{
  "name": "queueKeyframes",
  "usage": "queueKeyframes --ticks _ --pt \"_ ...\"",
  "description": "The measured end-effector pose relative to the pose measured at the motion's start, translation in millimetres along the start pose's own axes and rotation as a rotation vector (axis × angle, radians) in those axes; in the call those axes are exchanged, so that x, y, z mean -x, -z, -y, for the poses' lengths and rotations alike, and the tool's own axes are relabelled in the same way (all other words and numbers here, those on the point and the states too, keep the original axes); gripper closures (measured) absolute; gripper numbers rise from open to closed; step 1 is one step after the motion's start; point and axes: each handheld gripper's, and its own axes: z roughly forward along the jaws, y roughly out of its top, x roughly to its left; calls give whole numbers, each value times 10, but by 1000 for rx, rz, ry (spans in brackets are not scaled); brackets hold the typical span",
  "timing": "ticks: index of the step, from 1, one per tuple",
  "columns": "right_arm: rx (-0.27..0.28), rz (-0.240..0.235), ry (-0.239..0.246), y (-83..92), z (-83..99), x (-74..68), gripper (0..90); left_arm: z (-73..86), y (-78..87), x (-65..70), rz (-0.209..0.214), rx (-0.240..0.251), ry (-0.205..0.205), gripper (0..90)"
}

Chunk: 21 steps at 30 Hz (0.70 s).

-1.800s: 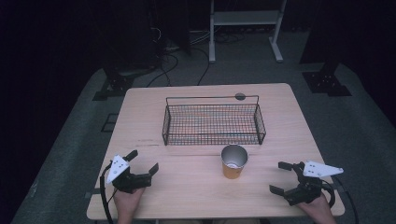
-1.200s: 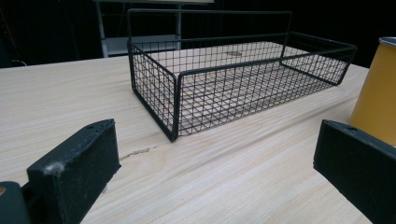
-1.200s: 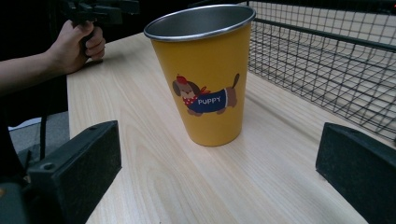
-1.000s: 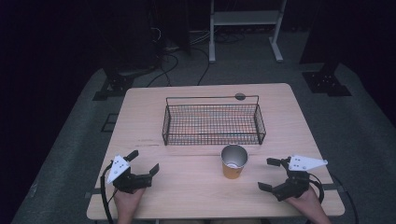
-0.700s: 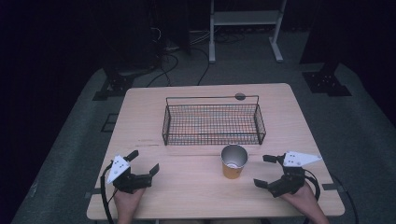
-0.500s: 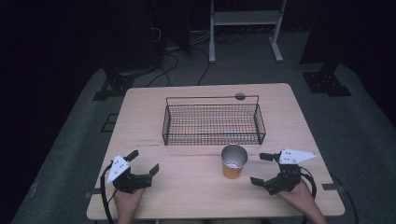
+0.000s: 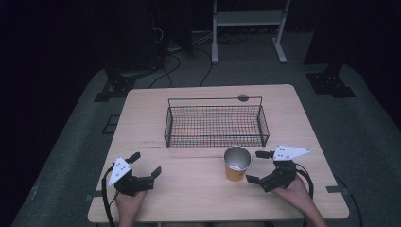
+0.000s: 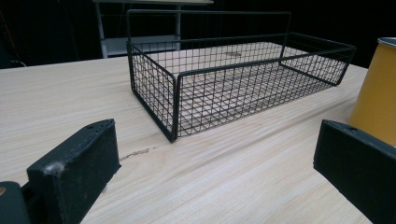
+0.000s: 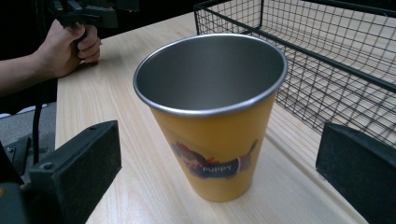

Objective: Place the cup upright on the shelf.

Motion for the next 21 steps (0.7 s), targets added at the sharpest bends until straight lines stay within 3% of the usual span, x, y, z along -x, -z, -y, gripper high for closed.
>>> queueKeyframes --ticks 6,21 --pt "-33 -9 15 -113 -67 -9 0 -1 0 -1 0 1 0 0" --pt "-55 -13 25 -317 -136 -24 0 -1 0 0 2 1 -1 0"
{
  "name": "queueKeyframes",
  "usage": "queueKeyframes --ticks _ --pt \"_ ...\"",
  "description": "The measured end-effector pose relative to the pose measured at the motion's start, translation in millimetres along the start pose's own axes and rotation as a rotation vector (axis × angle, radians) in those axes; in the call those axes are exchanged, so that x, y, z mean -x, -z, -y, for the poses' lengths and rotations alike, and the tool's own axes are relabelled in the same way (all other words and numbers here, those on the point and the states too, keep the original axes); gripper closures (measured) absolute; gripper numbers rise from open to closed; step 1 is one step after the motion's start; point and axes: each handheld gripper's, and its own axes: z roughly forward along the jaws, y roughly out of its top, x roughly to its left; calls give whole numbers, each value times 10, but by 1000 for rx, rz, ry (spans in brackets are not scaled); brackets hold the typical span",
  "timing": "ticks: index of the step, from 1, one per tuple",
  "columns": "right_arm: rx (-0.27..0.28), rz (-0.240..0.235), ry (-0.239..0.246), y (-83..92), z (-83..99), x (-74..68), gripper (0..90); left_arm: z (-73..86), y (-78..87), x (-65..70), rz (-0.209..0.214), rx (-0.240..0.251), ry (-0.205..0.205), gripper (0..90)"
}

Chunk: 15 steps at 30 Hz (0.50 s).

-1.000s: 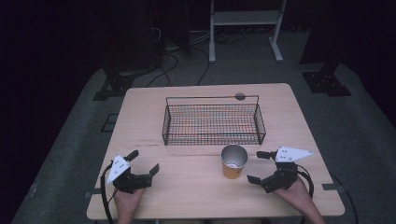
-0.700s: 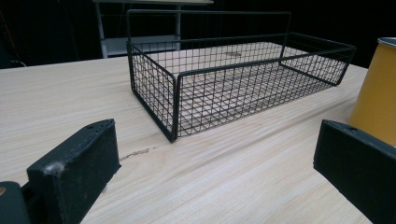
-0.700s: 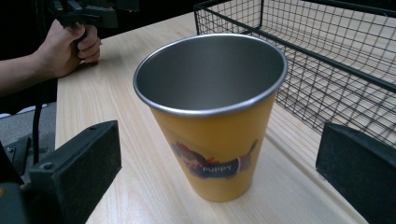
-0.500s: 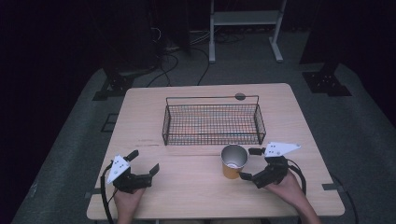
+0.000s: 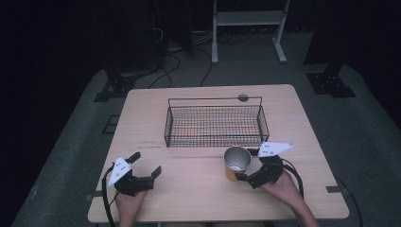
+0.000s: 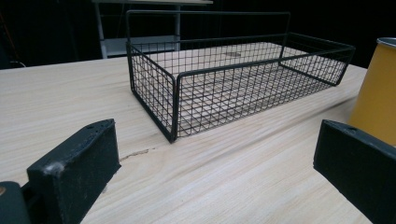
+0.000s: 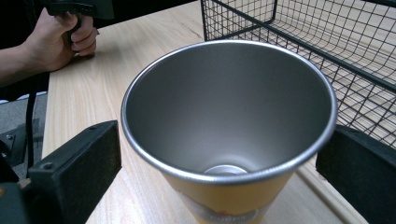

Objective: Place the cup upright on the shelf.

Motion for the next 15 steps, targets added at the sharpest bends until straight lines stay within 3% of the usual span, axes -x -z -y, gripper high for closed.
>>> queueKeyframes --ticks 15 --pt "-20 -7 -2 -149 -48 -8 13 0 0 0 0 0 1 0"
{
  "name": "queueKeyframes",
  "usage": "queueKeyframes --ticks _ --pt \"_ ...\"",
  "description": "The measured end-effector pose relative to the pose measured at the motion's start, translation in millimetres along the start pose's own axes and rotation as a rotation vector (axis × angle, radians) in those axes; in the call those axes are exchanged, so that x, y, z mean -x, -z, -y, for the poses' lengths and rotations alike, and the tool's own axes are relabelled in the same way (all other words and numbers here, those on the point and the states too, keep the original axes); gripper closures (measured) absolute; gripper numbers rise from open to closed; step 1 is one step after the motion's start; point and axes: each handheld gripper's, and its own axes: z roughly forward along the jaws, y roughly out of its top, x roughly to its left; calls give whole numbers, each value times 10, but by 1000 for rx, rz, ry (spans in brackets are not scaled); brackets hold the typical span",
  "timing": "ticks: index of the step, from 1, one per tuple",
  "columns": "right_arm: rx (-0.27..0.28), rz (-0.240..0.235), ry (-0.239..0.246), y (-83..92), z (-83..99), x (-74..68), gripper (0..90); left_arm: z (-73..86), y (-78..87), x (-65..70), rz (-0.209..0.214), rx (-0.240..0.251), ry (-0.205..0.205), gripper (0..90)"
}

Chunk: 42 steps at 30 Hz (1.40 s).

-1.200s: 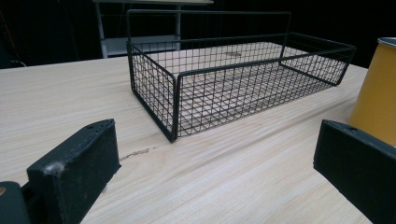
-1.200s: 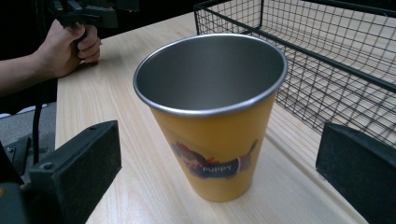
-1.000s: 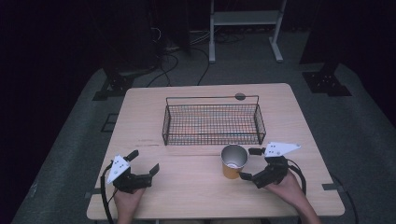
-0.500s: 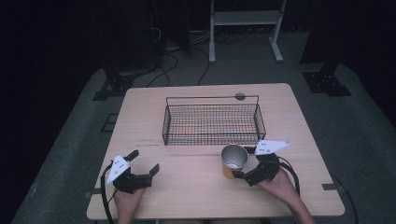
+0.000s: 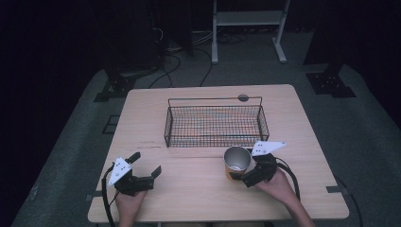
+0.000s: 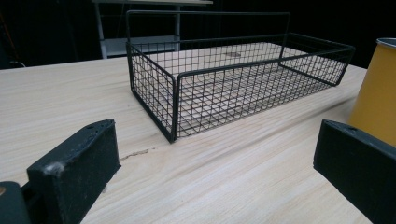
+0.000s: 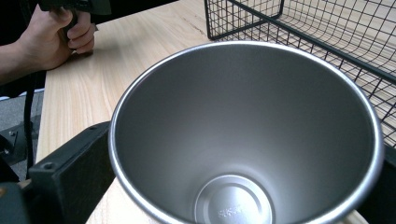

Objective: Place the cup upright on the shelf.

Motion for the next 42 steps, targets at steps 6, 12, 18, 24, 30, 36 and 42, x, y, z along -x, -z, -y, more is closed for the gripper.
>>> queueKeyframes --ticks 6,12,18,24,30,36,42 --pt "3 12 7 8 -16 5 94 0 -1 0 0 0 -1 0" --pt "-2 21 8 14 -26 3 99 0 -1 -1 0 0 0 0" --pt "-14 28 16 21 -51 -7 108 0 0 -2 0 0 1 0" --pt "-2 17 3 59 -100 11 127 0 0 -2 0 0 1 0" --pt "11 7 2 95 -174 26 128 0 -1 -2 0 0 1 0" --pt "29 0 12 143 -303 30 128 0 0 -3 1 0 1 0" --pt "34 -7 29 178 -461 32 128 0 0 -2 1 1 1 0"
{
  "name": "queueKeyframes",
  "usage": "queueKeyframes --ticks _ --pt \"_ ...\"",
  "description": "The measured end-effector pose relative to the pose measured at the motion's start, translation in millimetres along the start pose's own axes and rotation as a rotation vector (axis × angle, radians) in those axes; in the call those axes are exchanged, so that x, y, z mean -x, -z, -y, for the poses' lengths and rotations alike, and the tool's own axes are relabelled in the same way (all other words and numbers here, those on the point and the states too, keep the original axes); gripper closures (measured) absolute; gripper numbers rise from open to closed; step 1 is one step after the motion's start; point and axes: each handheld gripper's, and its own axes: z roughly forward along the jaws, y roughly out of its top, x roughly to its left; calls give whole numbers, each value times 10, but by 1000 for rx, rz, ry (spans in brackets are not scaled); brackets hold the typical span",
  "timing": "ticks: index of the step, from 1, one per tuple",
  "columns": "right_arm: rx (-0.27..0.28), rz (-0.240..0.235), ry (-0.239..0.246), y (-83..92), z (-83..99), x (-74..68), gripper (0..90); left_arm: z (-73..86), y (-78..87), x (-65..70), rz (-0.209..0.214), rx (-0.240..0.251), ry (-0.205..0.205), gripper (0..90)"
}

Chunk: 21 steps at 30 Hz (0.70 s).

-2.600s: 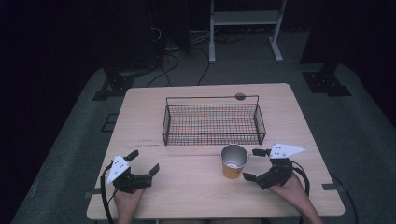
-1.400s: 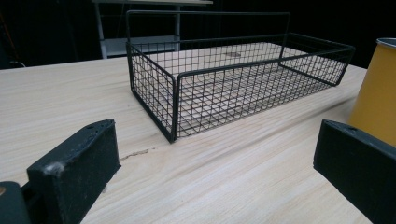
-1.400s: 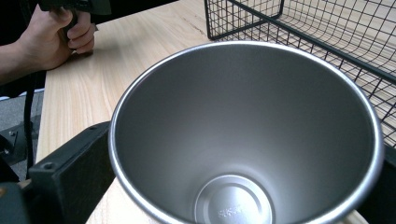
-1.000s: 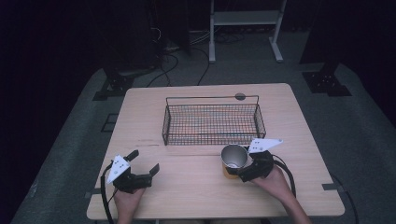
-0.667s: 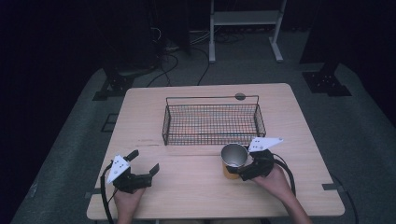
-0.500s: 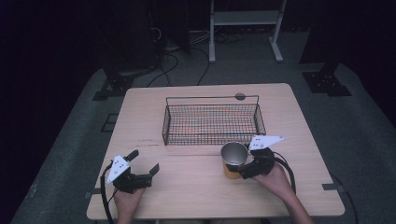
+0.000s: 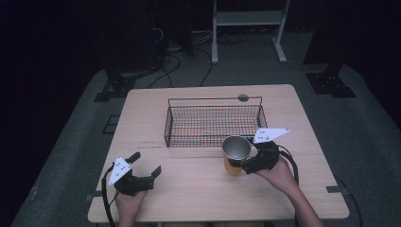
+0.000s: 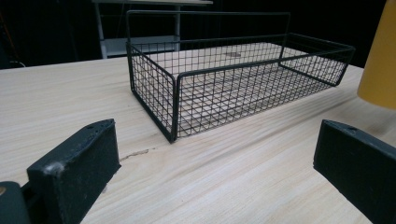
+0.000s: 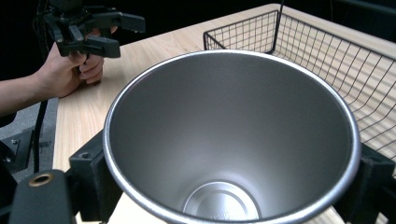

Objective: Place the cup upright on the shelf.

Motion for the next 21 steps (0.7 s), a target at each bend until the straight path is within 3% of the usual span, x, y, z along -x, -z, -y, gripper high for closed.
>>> queueKeyframes --ticks 21 --pt "18 -28 2 53 -415 168 129 -1 -1 1 0 -1 0 0"
